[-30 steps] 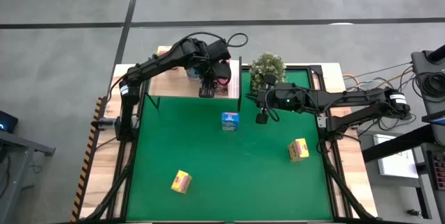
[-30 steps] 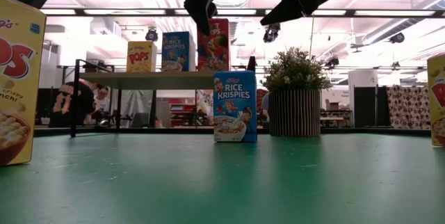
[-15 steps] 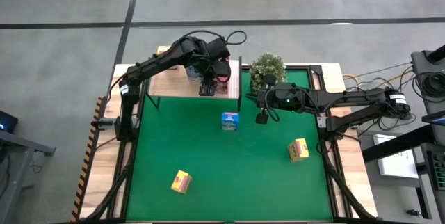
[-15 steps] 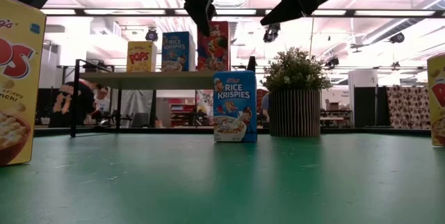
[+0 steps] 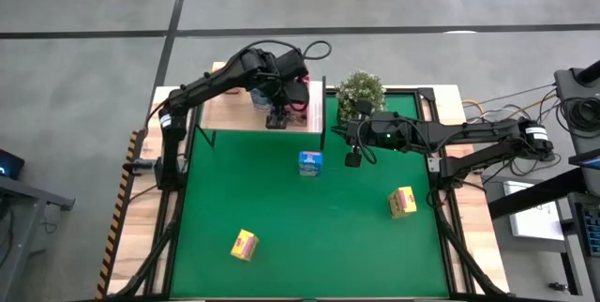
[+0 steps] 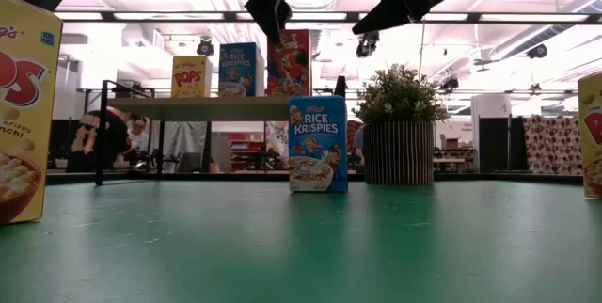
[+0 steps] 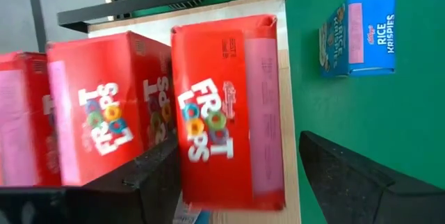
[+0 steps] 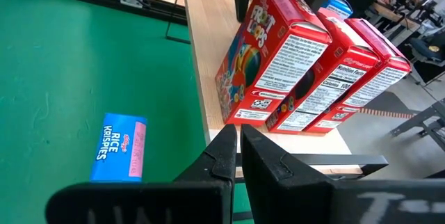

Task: Stack cereal on shelf
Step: Put the red cereal box on the shelf aligned with the other red cereal boxes, then put the left yellow cereal box on the shelf aligned with the other yellow cereal box

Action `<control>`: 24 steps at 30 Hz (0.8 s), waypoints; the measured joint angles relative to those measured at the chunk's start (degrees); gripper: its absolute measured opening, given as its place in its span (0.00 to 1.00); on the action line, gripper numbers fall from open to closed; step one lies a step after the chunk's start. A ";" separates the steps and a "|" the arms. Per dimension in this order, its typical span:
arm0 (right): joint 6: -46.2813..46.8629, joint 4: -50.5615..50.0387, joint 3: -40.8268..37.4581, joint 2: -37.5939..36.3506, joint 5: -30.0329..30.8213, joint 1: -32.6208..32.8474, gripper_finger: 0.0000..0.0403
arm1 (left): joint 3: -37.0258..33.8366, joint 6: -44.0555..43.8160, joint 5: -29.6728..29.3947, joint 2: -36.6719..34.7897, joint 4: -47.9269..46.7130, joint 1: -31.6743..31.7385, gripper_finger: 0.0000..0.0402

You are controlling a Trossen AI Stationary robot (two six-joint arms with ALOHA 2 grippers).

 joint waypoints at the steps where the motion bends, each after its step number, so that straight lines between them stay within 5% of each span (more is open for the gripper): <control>1: 0.00 0.00 0.00 0.00 0.00 0.00 0.03 | 0.02 0.02 -0.02 -0.38 0.02 -0.02 0.64; 14: 0.00 0.04 0.00 0.00 0.00 -0.01 0.03 | 0.07 -3.94 -0.15 -5.67 0.14 -1.57 0.64; 24: 0.00 0.05 0.00 0.00 0.00 0.00 0.03 | 0.07 -11.31 -0.13 -9.90 0.17 -10.51 0.64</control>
